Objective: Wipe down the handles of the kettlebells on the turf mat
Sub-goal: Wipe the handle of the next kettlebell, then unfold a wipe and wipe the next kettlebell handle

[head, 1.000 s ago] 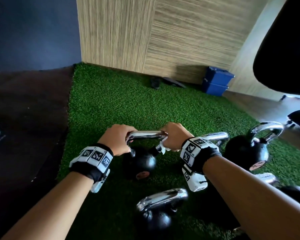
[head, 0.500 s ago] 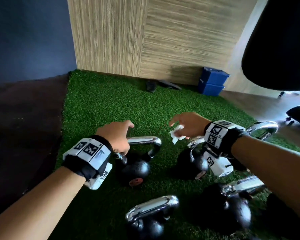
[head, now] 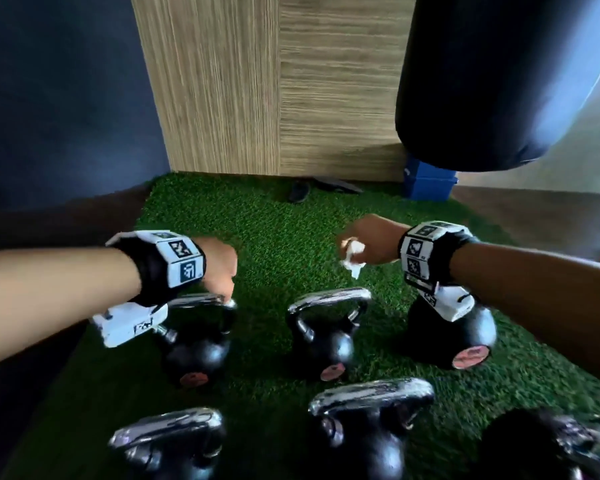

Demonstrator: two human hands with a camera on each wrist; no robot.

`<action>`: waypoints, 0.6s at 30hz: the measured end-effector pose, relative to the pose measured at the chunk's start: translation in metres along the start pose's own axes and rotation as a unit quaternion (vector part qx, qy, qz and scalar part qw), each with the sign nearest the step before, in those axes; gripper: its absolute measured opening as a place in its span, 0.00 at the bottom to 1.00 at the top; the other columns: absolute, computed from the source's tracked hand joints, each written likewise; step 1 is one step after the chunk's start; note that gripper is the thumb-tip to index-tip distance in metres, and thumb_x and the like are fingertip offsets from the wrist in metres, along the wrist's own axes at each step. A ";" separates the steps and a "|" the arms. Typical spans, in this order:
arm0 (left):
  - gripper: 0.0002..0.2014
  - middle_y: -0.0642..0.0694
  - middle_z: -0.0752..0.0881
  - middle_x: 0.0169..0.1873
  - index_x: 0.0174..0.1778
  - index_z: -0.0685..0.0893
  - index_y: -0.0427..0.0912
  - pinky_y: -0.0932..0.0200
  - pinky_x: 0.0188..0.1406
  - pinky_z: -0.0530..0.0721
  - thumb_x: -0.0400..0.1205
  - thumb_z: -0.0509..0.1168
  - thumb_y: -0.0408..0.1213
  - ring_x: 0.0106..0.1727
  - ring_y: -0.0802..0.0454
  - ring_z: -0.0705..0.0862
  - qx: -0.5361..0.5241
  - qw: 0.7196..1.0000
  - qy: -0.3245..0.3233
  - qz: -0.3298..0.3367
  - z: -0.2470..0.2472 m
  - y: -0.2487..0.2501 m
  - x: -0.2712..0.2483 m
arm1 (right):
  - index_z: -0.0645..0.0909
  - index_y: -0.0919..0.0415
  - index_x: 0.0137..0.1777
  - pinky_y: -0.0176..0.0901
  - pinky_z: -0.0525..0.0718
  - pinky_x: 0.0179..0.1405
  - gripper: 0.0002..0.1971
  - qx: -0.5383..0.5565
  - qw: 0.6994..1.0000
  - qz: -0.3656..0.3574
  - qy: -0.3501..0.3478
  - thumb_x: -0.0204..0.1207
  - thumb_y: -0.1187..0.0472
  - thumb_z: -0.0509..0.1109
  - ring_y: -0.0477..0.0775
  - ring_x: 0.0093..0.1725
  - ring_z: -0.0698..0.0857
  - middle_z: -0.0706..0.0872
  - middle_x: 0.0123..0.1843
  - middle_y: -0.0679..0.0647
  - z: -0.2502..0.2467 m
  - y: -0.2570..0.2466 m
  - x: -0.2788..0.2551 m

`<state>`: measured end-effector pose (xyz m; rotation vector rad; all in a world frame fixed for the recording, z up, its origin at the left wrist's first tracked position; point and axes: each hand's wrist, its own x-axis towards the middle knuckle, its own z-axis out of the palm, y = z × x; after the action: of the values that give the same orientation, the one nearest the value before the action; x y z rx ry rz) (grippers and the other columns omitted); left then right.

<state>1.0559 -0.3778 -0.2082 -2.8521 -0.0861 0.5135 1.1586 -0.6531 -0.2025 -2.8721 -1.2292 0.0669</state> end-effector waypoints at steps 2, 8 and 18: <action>0.25 0.43 0.91 0.61 0.67 0.88 0.42 0.57 0.57 0.86 0.75 0.76 0.50 0.61 0.46 0.89 -0.035 0.999 -0.024 -0.030 0.006 0.023 0.008 | 0.88 0.55 0.58 0.39 0.77 0.57 0.10 0.057 0.998 -0.009 0.039 0.77 0.61 0.75 0.43 0.52 0.83 0.91 0.58 0.50 0.009 0.017 -0.004; 0.22 0.40 0.90 0.41 0.51 0.84 0.40 0.59 0.28 0.90 0.68 0.84 0.45 0.29 0.49 0.88 -0.323 0.936 -0.050 -0.129 0.062 0.088 0.041 | 0.91 0.50 0.52 0.28 0.76 0.41 0.08 0.158 0.981 -0.042 0.101 0.76 0.61 0.76 0.38 0.46 0.83 0.91 0.53 0.45 0.042 0.042 -0.006; 0.56 0.40 0.76 0.79 0.88 0.58 0.52 0.48 0.51 0.92 0.68 0.79 0.67 0.62 0.42 0.85 -0.602 0.780 -0.096 -0.141 0.167 0.139 0.064 | 0.93 0.54 0.49 0.14 0.73 0.32 0.10 0.261 0.950 0.004 0.170 0.71 0.65 0.75 0.39 0.39 0.85 0.93 0.49 0.48 0.081 0.032 -0.019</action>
<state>1.0597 -0.4680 -0.4153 -3.8045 -1.3004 0.9169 1.1650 -0.6893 -0.2834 -2.3093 -0.9554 -0.0871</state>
